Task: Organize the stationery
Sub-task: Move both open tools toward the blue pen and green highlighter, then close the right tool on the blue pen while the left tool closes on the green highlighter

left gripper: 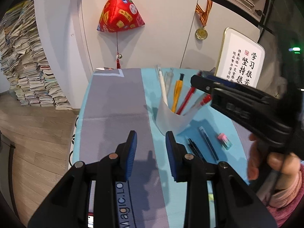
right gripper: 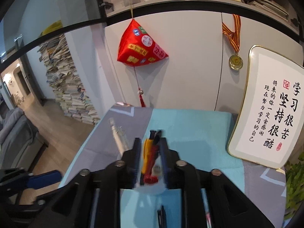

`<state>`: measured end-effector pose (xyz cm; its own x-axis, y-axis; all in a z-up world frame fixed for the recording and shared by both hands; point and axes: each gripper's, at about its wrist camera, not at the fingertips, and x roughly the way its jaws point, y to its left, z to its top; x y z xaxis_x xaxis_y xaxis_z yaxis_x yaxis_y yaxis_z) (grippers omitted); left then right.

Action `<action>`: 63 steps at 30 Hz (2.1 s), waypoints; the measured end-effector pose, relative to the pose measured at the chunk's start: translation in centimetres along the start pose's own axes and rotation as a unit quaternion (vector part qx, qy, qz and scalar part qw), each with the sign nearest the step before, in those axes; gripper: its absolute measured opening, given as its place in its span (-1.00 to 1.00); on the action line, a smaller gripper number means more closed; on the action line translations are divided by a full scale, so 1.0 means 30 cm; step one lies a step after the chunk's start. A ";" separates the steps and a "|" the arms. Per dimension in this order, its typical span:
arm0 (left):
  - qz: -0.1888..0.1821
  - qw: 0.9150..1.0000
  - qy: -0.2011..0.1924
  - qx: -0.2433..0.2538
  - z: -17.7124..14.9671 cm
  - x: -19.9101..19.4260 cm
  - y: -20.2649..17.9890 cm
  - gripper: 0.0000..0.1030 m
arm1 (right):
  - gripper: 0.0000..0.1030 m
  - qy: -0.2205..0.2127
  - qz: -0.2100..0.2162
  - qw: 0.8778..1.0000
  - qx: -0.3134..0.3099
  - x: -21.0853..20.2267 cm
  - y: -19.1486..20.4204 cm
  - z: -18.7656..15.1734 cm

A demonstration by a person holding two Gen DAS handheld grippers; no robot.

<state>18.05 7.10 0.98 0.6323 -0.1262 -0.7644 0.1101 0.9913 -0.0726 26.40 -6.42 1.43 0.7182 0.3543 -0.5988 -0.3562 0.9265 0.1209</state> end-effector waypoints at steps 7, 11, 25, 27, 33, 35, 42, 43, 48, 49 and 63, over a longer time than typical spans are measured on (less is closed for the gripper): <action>-0.009 1.000 0.007 0.002 -0.038 -0.001 -0.035 -0.42 | -0.06 -0.013 0.005 0.999 -0.042 -0.189 -0.005 -0.064; -0.013 1.000 0.013 0.007 -0.066 0.010 -0.075 -0.28 | -0.06 0.042 -0.026 0.997 -0.064 -0.228 -0.035 -0.165; -0.017 0.998 0.059 0.023 -0.207 0.097 -0.225 -0.18 | -0.12 0.149 -0.037 0.987 -0.048 -0.203 -0.179 -0.496; -0.017 0.997 0.069 0.020 -0.241 0.096 -0.229 -0.18 | -0.12 0.149 -0.043 0.987 -0.050 -0.207 -0.190 -0.507; -0.013 0.996 0.089 0.004 -0.299 0.116 -0.229 -0.22 | -0.12 0.152 -0.041 0.987 -0.029 -0.187 -0.231 -0.513; -0.010 0.996 0.093 -0.005 -0.297 0.126 -0.221 -0.22 | -0.12 0.154 -0.038 0.987 -0.026 -0.174 -0.228 -0.513; -0.011 0.995 0.095 -0.008 -0.309 0.116 -0.234 -0.22 | -0.12 0.157 -0.029 0.987 -0.024 -0.144 -0.211 -0.514; -0.009 0.995 0.099 -0.011 -0.315 0.114 -0.232 -0.22 | -0.12 0.157 -0.029 0.987 -0.025 -0.141 -0.207 -0.513; -0.018 0.991 0.127 -0.038 -0.369 0.111 -0.247 -0.22 | -0.12 0.161 -0.032 0.986 -0.029 -0.121 -0.190 -0.507; -0.023 0.989 0.136 -0.045 -0.377 0.118 -0.253 -0.22 | -0.12 0.162 -0.033 0.986 -0.029 -0.112 -0.188 -0.507; -0.020 0.974 0.168 -0.153 -0.363 0.194 -0.274 -0.23 | -0.84 0.168 -0.053 0.982 -0.061 -0.092 -0.179 -0.527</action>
<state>12.48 -1.38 -9.86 0.3407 -0.1964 -0.9194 -0.1371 0.9571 -0.2553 16.89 -14.38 -10.07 0.5245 0.1746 -0.8333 -0.3738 0.9266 -0.0411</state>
